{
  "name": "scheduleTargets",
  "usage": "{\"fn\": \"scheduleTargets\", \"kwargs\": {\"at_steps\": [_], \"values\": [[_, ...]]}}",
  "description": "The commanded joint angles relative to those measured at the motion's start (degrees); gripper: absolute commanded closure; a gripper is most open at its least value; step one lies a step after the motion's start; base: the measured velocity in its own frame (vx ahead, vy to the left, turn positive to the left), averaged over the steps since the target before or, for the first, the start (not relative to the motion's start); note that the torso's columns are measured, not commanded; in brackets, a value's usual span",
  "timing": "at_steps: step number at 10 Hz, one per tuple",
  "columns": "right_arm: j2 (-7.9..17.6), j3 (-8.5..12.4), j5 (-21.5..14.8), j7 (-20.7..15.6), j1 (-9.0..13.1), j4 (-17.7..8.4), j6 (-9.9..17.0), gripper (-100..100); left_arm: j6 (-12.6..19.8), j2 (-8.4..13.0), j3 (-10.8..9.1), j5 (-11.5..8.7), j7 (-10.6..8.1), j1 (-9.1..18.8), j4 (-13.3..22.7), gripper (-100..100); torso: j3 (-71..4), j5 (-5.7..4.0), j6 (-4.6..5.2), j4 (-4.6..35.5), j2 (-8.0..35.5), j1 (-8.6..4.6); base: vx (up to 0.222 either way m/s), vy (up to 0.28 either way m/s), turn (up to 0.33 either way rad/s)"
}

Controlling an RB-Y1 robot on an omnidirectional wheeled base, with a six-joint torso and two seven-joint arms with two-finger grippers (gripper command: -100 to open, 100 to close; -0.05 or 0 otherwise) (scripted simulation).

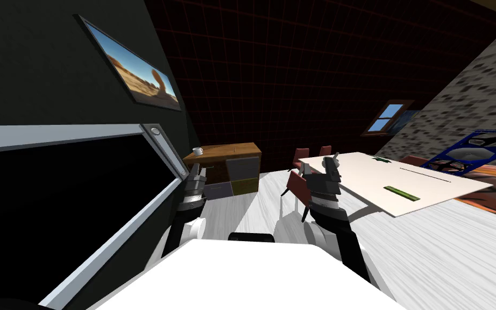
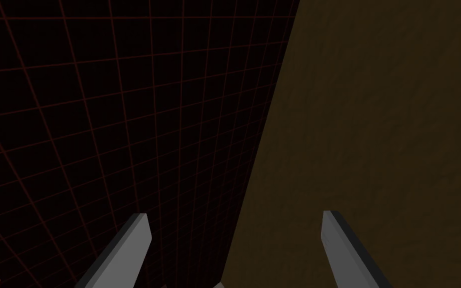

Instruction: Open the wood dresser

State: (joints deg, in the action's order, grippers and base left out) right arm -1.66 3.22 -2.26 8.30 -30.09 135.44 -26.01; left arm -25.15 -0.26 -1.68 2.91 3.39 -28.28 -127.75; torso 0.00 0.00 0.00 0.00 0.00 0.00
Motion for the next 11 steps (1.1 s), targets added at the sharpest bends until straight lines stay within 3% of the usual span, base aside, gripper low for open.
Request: {"fn": "scheduleTargets", "kwargs": {"at_steps": [1,9,10,11], "values": [[0.00,0.00,0.00,0.00,0.00,0.00,0.00,0,0.00,0.00,0.00,0.00,0.00,0.00,0.00,0,-4.67,0.00,0.00,2.35,2.32,0.00,0.000,0.000,0.000],[0.00,0.00,0.00,0.00,0.00,0.02,-0.01,0,-0.01,0.00,0.00,0.00,0.00,0.00,-0.02,0,-70.73,0.00,0.00,35.37,35.39,0.00,0.000,0.000,0.000],[0.00,0.00,0.00,0.00,0.00,0.02,-0.01,0,0.09,2.32,-0.04,-0.02,0.00,0.19,0.49,-100,-79.19,0.00,0.00,39.60,39.62,0.00,0.026,-0.006,0.000],[0.00,0.00,0.00,0.00,0.00,0.00,0.00,0,0.18,3.83,-0.08,-0.05,0.00,0.38,0.98,-100,-83.17,0.00,0.00,41.48,41.49,0.00,0.052,-0.015,-0.001]]}}
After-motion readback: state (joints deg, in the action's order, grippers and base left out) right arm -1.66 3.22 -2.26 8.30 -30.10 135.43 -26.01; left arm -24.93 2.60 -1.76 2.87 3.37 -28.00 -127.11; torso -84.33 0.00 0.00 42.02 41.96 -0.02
